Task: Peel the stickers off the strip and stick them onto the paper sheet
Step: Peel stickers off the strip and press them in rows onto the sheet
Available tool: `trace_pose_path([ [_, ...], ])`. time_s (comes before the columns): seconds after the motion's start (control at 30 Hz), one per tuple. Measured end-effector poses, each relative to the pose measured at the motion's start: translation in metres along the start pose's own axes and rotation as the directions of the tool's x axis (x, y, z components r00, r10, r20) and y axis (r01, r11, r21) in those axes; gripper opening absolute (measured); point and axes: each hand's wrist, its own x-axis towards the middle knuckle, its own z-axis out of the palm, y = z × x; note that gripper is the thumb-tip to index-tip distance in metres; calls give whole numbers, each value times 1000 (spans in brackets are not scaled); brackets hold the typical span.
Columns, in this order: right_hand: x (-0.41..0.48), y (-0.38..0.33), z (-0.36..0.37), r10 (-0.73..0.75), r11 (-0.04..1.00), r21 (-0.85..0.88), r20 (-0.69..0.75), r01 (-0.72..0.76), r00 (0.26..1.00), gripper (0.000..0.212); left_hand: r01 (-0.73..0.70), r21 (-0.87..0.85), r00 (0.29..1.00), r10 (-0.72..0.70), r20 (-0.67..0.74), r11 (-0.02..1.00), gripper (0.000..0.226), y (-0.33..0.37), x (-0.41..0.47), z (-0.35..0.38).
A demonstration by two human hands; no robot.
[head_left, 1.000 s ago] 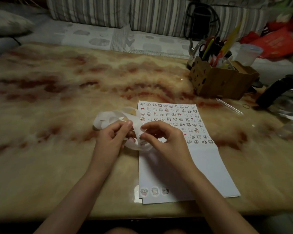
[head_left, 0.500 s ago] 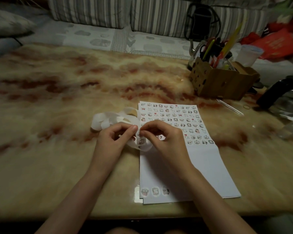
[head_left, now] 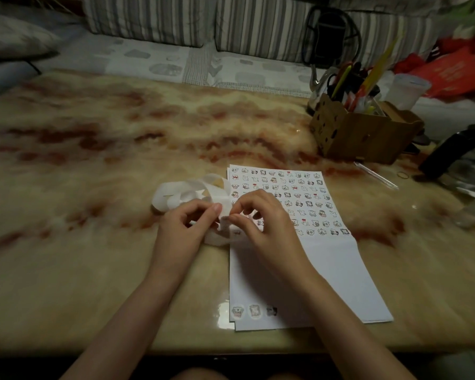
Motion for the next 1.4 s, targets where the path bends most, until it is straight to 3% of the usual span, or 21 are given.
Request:
trace_pose_path([
  [0.13,-1,-7,-8,15,996,87,-5,-14,1000,4,58,8,998,-58,-18,998,15,-5,2,0],
  [0.27,-2,-9,-25,213,931,283,93,-231,973,11,61,47,997,-59,-43,997,14,-10,4,0],
  [0.4,-11,1,-37,373,867,255,238,-428,897,11,66,84,996,-60,-73,994,11,-11,4,1],
  [0.5,-14,7,-34,435,842,231,245,-488,867,9,79,61,993,-73,-91,995,11,-11,5,2],
  [0.67,-14,7,-31,445,832,246,238,-497,863,2,92,9,989,-91,-121,996,9,-9,5,0],
  [0.87,-10,8,-33,411,850,263,212,-457,887,4,31,207,977,14,-211,978,11,-4,18,-5],
  [1.07,-10,6,-34,407,853,261,206,-451,890,5,75,362,996,-89,23,929,13,-9,39,-1],
  [1.2,-9,4,-34,412,848,273,200,-454,889,7,8,398,992,-59,115,917,12,-4,48,-2],
  [1.4,-8,4,-33,428,839,276,196,-468,882,10,-14,483,999,-11,48,876,11,-11,52,-23],
])
